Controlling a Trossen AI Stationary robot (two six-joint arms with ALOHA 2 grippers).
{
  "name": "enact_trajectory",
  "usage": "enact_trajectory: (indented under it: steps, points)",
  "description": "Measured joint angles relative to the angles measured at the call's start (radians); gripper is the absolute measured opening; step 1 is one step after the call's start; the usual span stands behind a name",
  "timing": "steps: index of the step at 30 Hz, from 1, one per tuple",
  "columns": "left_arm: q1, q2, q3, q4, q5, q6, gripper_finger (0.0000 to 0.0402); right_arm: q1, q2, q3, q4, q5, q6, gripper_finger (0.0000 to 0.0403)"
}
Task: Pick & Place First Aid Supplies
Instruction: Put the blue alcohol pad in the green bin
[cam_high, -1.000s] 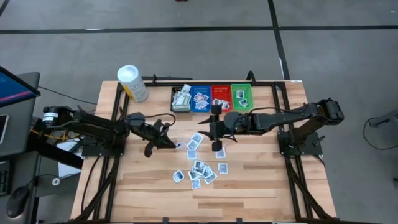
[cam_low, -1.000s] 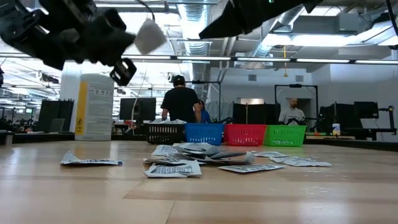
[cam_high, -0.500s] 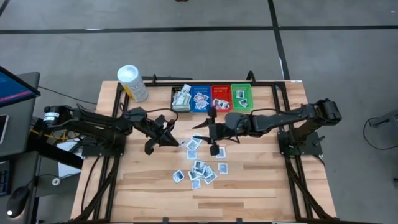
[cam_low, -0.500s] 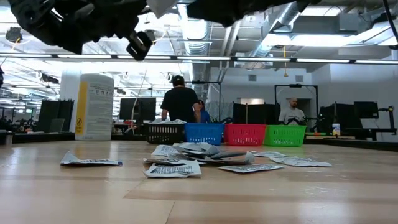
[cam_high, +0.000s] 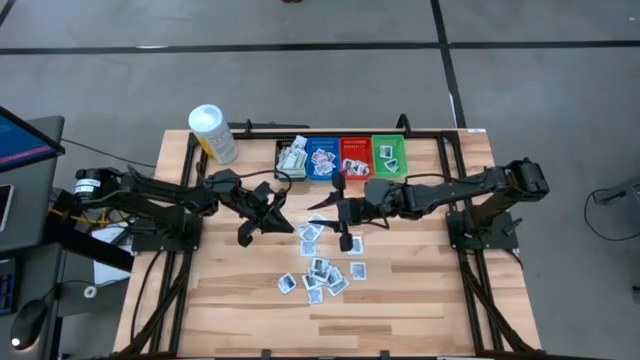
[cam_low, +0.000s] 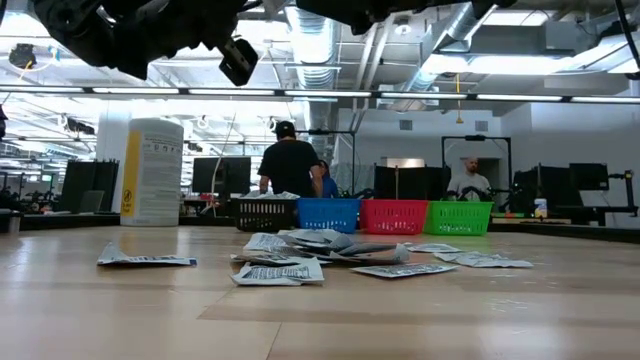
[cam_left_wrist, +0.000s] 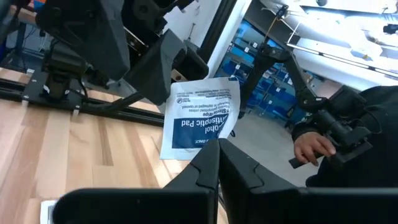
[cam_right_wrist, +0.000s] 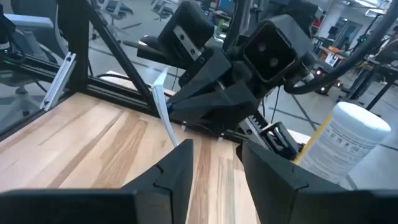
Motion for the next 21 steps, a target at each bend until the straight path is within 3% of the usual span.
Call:
enact_trajectory:
  steps: [21]
  points:
    - [0.013, -0.001, 0.000, 0.024, 0.008, 0.003, 0.0006, 0.013, 0.000, 0.000, -0.006, -0.002, -0.001, 0.0133]
